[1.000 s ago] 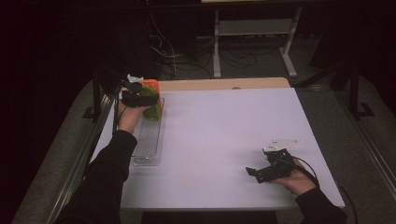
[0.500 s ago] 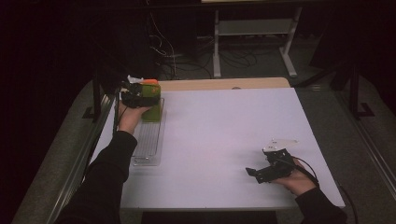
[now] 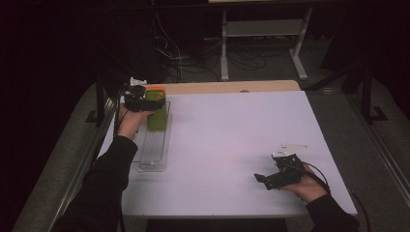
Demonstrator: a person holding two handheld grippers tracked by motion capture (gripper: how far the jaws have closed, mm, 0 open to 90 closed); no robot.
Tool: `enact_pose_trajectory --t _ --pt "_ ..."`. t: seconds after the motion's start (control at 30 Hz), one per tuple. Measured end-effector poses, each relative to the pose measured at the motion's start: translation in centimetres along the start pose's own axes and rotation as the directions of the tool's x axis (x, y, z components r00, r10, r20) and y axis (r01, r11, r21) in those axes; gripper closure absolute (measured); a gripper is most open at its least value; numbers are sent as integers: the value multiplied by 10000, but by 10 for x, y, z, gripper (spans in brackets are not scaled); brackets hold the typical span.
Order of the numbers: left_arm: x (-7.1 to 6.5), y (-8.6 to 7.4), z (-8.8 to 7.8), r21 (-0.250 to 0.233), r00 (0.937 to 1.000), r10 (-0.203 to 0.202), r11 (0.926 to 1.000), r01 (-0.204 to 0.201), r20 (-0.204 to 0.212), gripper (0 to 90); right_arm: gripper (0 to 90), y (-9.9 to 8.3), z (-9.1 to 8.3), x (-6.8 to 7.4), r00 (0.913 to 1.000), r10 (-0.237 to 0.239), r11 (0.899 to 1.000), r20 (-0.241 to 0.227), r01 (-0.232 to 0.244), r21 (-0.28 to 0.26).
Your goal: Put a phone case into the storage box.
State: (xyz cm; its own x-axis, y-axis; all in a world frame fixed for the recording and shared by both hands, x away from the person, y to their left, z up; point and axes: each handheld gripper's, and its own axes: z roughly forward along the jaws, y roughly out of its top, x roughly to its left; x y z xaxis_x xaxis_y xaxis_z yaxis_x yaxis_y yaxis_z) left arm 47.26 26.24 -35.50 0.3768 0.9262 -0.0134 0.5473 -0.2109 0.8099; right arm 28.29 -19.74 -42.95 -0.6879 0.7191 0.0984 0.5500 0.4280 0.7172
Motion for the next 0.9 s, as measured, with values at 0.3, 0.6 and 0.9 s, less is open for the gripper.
enact_pose_trajectory --t 0.3,0.6,0.9 --pt "-12 2 -23 154 9886 564 9981 -591 1394 52 7 0 1 1 10000 -48 10000 -43 48 -38" --pt "-31 -1 -49 24 9584 1114 9932 -1161 2630 52 7 2 -1 2 10000 -50 9999 -57 49 -144" --pt "-45 -9 -70 -147 9331 1558 9871 -1597 3240 52 7 3 -1 2 9999 -108 9993 -94 105 -351"
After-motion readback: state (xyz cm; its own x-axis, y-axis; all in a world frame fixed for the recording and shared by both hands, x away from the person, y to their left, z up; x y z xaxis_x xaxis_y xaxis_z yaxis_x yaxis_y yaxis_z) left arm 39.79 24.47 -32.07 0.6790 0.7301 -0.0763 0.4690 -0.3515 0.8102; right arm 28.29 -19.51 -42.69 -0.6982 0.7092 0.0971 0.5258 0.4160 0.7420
